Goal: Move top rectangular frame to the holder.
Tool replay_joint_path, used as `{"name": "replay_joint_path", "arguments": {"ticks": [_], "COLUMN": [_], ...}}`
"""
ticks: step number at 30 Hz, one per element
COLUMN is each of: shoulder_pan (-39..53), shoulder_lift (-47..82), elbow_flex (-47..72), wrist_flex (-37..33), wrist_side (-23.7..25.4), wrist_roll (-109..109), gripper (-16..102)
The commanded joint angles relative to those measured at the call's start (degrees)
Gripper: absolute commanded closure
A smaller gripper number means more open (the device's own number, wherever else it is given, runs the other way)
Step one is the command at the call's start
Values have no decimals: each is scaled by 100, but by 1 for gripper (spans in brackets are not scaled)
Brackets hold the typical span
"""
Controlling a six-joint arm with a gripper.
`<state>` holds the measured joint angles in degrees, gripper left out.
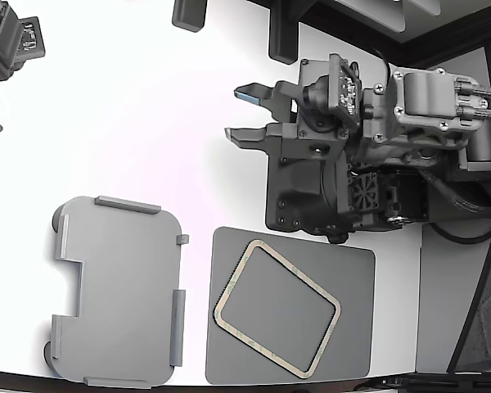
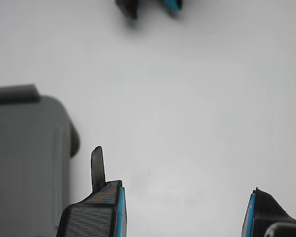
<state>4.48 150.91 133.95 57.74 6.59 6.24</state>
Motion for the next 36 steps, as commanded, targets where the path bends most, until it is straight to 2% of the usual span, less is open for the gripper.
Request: {"name": "replay_joint_path", "arguments": {"ticks": [1, 3, 7, 11, 14, 20, 30, 36], "shoulder_pan": [431, 932, 1758, 2725, 3270, 3920, 4746, 5098], "shoulder_lift": [-483, -773, -1380, -1925, -2470, -3296, -3700, -3665], "elbow_flex": [-642, -861, -1222, -1415, -1819, -2470, -2391, -2153], "wrist_flex": [-9, 123, 466, 633, 1081, 1872, 2136, 2136], "wrist_side": [123, 404, 668, 1230, 1521, 1512, 1143, 668], "wrist_roll": [290, 633, 1468, 2487, 3173, 4298, 5607, 6478], "gripper": [-14, -14, -14, -13, -13, -13, -14, -14]}}
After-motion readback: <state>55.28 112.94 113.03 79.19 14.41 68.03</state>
